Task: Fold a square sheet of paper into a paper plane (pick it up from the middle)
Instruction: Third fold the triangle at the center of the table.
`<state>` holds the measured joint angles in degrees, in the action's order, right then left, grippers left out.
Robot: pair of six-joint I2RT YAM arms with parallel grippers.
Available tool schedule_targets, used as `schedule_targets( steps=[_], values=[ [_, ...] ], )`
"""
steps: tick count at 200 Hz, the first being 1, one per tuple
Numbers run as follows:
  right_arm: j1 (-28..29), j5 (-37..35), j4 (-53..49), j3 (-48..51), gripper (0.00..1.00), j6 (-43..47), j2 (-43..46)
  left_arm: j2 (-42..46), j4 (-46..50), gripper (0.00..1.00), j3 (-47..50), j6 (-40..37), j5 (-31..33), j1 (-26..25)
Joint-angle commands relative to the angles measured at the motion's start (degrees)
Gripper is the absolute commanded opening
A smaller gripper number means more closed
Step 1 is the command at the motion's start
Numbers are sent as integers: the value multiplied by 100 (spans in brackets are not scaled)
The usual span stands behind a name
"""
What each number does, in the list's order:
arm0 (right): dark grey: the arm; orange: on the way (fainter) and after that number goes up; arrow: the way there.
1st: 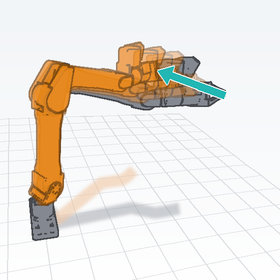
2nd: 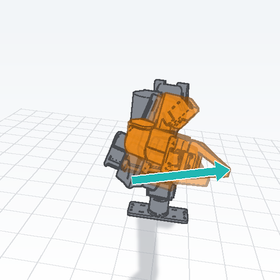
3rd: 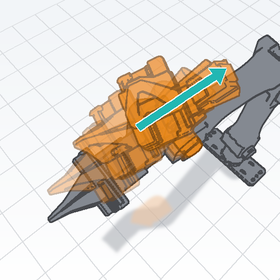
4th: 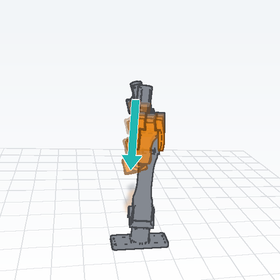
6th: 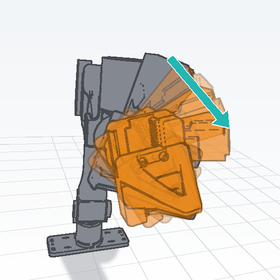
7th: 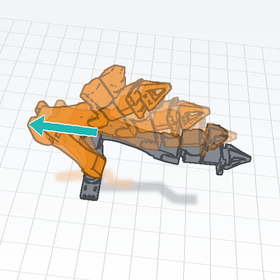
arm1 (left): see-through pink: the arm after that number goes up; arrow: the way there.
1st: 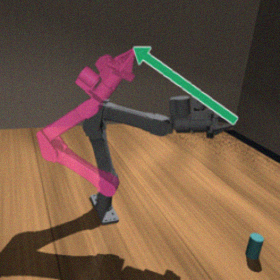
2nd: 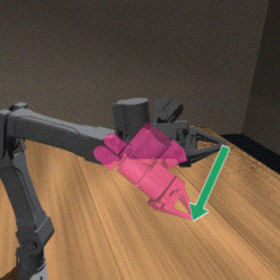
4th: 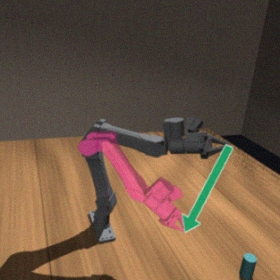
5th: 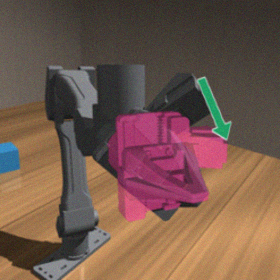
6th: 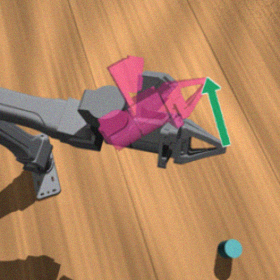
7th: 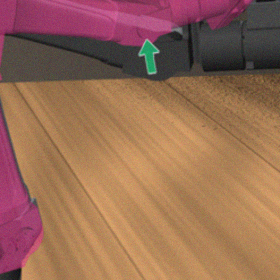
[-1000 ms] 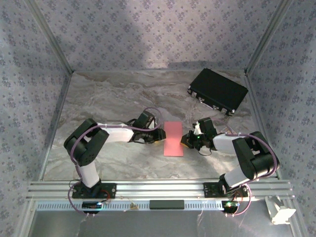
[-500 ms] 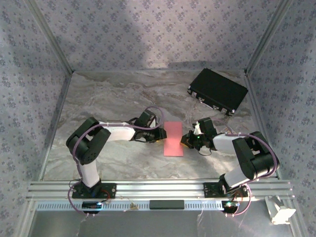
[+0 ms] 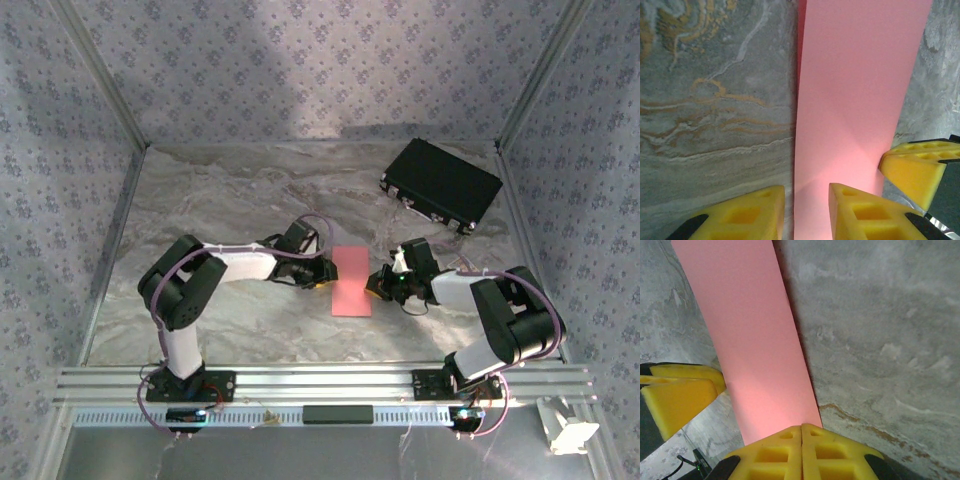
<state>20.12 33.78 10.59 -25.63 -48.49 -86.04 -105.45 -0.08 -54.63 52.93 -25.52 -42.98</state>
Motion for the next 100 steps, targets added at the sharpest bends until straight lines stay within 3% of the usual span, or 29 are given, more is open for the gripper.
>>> schedule_targets(
  steps=[1, 100],
  values=[
    [12, -372, -503, 135, 8, 52, -116, -209, 7, 29, -89, -153, -366, -100],
    [15, -399, -525, 131, 8, 55, -86, -204, -109, 29, -138, -186, -540, -96]
  ],
)
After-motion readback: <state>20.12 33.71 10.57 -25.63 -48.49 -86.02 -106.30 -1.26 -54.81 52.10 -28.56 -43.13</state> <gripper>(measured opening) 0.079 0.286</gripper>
